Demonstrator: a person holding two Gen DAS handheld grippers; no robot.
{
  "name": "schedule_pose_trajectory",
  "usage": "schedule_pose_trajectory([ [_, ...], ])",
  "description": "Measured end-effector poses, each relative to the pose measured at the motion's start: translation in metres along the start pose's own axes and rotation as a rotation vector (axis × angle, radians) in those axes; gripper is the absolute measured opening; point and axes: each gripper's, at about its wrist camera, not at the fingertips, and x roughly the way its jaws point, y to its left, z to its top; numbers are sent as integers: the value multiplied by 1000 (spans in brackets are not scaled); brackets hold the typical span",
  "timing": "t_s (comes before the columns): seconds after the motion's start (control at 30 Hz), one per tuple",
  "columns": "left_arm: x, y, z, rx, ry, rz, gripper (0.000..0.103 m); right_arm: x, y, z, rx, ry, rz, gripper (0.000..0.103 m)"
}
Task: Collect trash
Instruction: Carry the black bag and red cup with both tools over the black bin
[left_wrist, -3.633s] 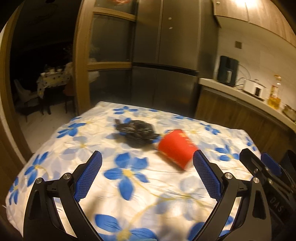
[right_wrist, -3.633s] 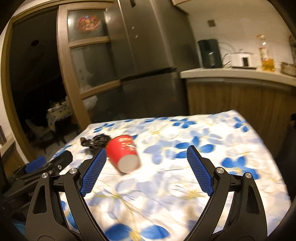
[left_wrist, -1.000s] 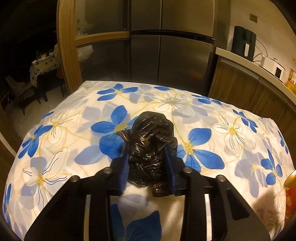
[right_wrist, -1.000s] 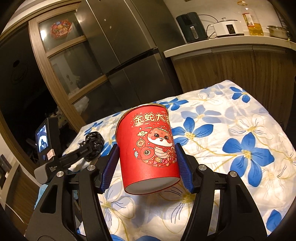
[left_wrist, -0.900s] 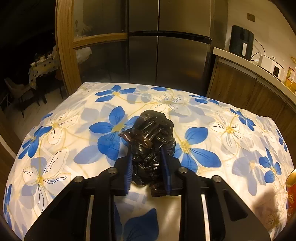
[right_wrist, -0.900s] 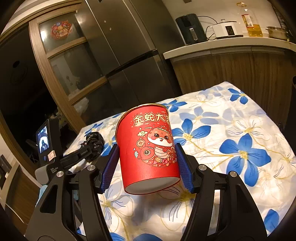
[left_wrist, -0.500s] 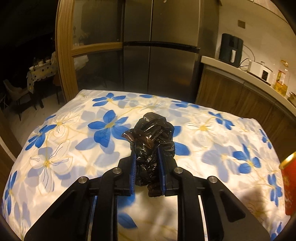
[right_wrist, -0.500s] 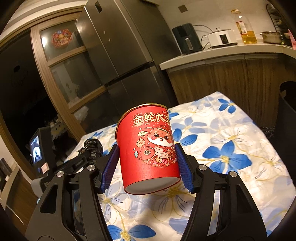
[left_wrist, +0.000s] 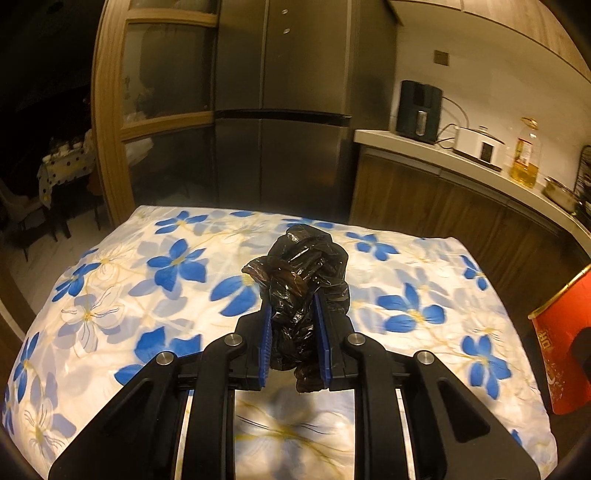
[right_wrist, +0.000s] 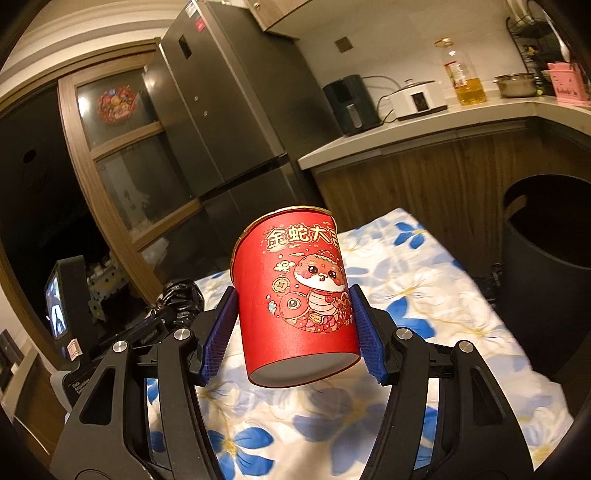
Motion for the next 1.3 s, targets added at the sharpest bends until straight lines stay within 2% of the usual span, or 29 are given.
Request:
schedule_pose_trajectory([
  [0.67,-36,-127,-6,152,-47,-183,21,-71,-73,19,81,-133,-124,60],
  [1.07,-49,-213,-14,251,-62,-318,21,-107,-127,34,123,-210,-257,60],
  [1.3,-54,-266,-14,302,-64,-427,21,-126,-168,48,163,-263,-345,60],
])
